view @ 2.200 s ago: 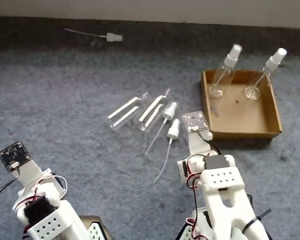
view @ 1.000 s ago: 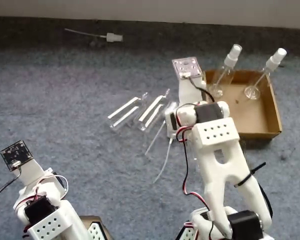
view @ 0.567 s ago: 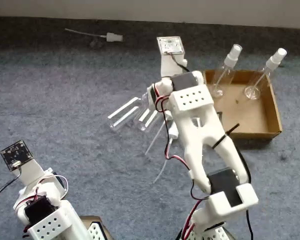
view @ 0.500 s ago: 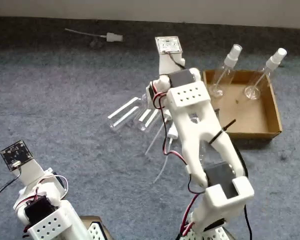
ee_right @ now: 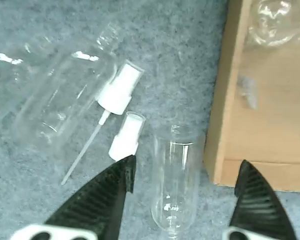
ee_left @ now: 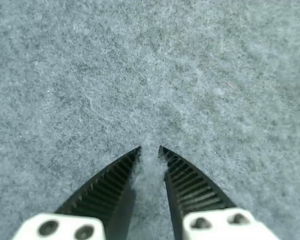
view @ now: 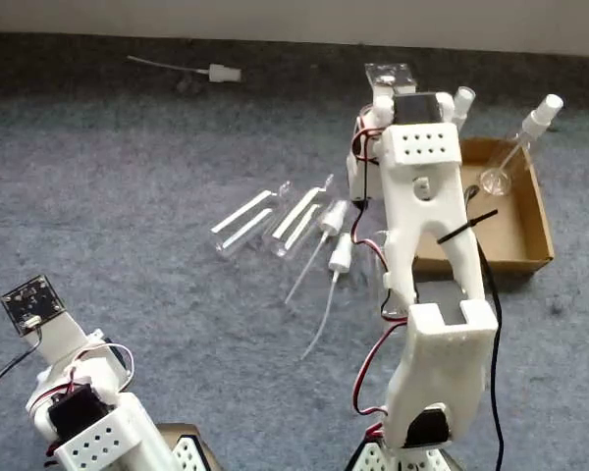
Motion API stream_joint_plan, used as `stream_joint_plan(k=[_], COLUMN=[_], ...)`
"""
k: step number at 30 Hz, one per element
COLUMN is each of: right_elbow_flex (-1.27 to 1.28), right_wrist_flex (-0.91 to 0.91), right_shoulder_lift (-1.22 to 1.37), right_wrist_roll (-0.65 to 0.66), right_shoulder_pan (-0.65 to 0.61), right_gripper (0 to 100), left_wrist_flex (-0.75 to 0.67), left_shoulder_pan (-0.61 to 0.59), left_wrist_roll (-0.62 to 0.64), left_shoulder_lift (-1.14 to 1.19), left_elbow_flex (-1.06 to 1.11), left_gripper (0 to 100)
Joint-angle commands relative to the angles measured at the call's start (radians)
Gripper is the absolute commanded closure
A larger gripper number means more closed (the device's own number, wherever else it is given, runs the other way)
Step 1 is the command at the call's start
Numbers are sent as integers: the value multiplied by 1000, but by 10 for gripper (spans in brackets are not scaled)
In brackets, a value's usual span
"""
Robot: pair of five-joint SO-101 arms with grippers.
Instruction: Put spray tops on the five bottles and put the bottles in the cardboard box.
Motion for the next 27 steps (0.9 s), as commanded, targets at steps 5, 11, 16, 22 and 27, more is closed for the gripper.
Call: stream_joint_plan(k=[5,11,16,22,27], right_elbow_flex=[128,223,344,607,809], right_wrist_flex=[22,22,22,16,-131], right_shoulder_lift=[-88,-213,-384,-549,-595], right_wrist_roll=[106,157,169,408,585], right_shoulder_pan=[38,38,47,120,226], right_gripper=[765,991,994,994,994], left_wrist_flex=[2,2,2,2,3], left_shoulder_pan=[22,22,22,22,22], left_wrist_roll=[5,5,5,5,5], left_shoulder_lift=[4,4,4,4,4], left_elbow_flex=[21,21,21,21,21], left_gripper=[993,993,993,993,993])
